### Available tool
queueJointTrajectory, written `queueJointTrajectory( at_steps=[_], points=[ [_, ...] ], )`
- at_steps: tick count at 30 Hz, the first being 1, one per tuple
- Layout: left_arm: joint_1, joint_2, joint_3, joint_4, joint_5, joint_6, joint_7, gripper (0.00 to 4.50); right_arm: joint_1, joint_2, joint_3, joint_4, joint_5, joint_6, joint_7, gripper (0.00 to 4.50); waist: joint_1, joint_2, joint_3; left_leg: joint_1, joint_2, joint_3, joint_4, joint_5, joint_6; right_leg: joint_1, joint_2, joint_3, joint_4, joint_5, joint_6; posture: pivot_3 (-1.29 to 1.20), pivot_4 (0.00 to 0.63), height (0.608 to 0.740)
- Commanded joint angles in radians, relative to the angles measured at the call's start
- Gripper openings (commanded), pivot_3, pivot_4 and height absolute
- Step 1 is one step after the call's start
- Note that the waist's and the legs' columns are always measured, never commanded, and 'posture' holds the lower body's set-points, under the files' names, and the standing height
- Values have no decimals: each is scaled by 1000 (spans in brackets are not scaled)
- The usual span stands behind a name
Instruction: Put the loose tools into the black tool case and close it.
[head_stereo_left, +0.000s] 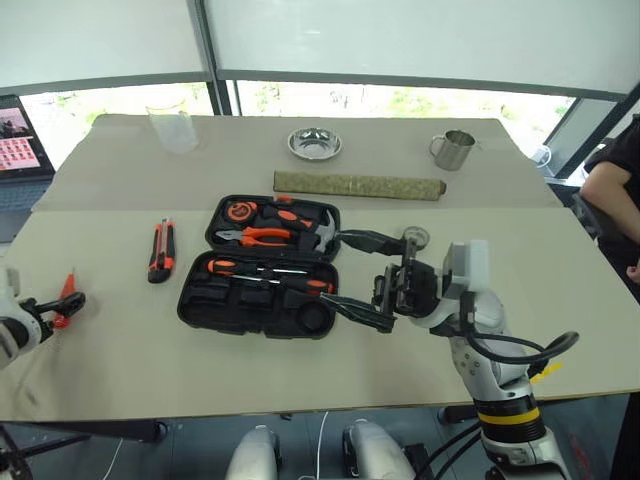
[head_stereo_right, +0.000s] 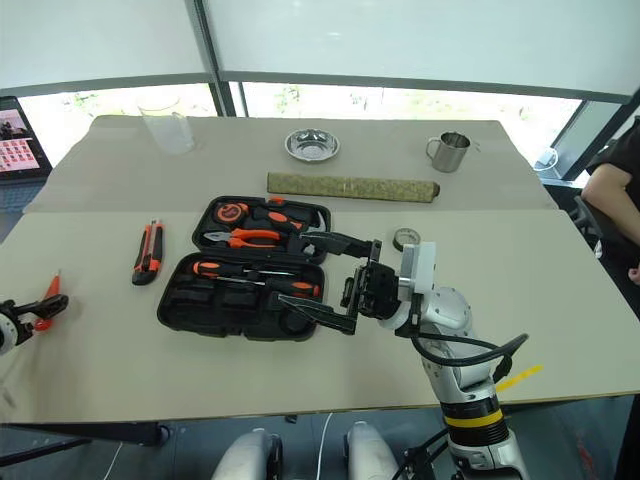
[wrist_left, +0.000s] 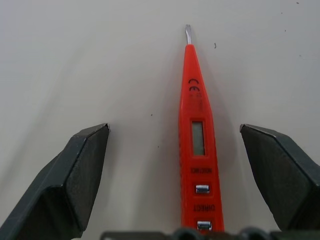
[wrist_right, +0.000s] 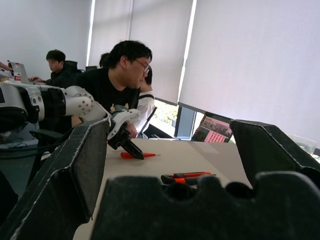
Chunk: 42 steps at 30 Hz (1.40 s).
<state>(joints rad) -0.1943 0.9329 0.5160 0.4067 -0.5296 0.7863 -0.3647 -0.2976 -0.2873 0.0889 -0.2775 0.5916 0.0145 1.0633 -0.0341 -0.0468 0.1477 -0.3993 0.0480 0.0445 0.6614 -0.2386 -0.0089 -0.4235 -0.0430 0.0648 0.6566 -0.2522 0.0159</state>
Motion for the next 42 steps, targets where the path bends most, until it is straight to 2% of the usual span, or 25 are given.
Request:
queueJointTrajectory(
  at_steps=[1, 2, 5, 8, 9, 12, 14, 18, 23, 26, 31, 37, 42],
  points=[
    [-2, -9, -43, 34, 35, 2, -53, 3025, 4, -10, -11, -10, -3, -20, 1, 4500, 3, 0, 0, 0, 0, 0, 0, 0, 0, 0, 0, 0, 0, 0, 0, 0, 150, 740],
    [1, -11, -49, 33, 40, 6, -65, 2868, 5, -11, -12, -10, -3, -21, 2, 4500, 8, 0, 0, 0, 0, 0, 0, 0, 0, 0, 0, 0, 0, 0, 0, 0, 150, 740],
    [1, -14, -29, 32, 47, -10, -81, 1825, 9, -24, -13, -13, -6, -26, 10, 4500, 18, 1, 0, 1, 0, 2, 0, 0, 0, 0, -1, 1, 0, 0, 0, 0, 150, 740],
    [21, 2, -2, 13, 58, -138, -167, 660, 9, -37, -25, -21, -4, -26, 5, 4500, 21, 1, 0, 1, 0, 3, 0, 0, 0, 0, -1, 1, 0, 0, 0, 0, 150, 740],
    [21, 7, 11, 1, 44, -161, -211, 486, 10, -44, -31, -26, -1, -23, 4, 4500, 22, 1, 0, 0, 0, 3, 0, 0, 0, 0, -1, 1, 0, 0, 0, 0, 150, 740],
    [3, 17, 25, -56, 4, -276, -386, 486, 21, -80, -51, -45, 13, -4, 5, 4500, 23, -2, 0, 0, 0, 3, 0, 0, 0, 0, -1, 0, 0, 0, 0, 0, 150, 740],
    [8, 33, -22, -125, 4, -413, -568, 486, 34, -118, -65, -58, 26, 19, 15, 4500, 26, -2, 0, -1, 0, 3, 0, 0, -1, 0, -1, 0, -1, 0, 0, 0, 150, 740],
    [-36, 52, -203, -195, 83, -677, -860, 486, 38, -197, -78, -65, 23, 41, 37, 4500, 26, -1, 1, -1, -1, 5, 0, 0, -1, 0, -2, 1, -2, 0, 0, 0, 150, 740],
    [-244, 23, -466, -132, 235, -865, -1065, 486, 17, -303, -29, -75, -32, 118, 64, 4500, 26, 0, 1, -1, -1, 6, 0, 1, 0, 0, 1, 2, -2, 0, 0, 0, 150, 740],
    [-361, -3, -596, -49, 338, -924, -1133, 486, 20, -341, -1, -72, -95, 128, 50, 4500, 19, 0, 1, -2, -1, 6, 0, 1, 0, 0, 3, 3, -2, 0, 0, 0, 150, 740],
    [-468, -43, -701, 83, 432, -1029, -1198, 486, 44, -375, 13, -101, -139, 198, 1, 4500, 17, 0, 1, -6, 0, 4, 3, 0, 1, -2, 4, 4, -2, 0, 1, 0, 150, 740],
    [-543, -73, -734, 212, 499, -1106, -1182, 486, 79, -373, -2, -154, -133, 267, -64, 4500, 22, 0, 1, -7, 0, 3, 8, 0, 2, -1, 4, 3, -1, -1, 2, 0, 150, 740],
    [-580, -118, -725, 252, 490, -1081, -1175, 486, 56, -353, 14, -180, -124, 318, -102, 4500, 23, 0, 1, -7, 0, 2, 11, -1, 2, 0, 4, 3, 0, -1, 3, 0, 150, 740]
  ],
)
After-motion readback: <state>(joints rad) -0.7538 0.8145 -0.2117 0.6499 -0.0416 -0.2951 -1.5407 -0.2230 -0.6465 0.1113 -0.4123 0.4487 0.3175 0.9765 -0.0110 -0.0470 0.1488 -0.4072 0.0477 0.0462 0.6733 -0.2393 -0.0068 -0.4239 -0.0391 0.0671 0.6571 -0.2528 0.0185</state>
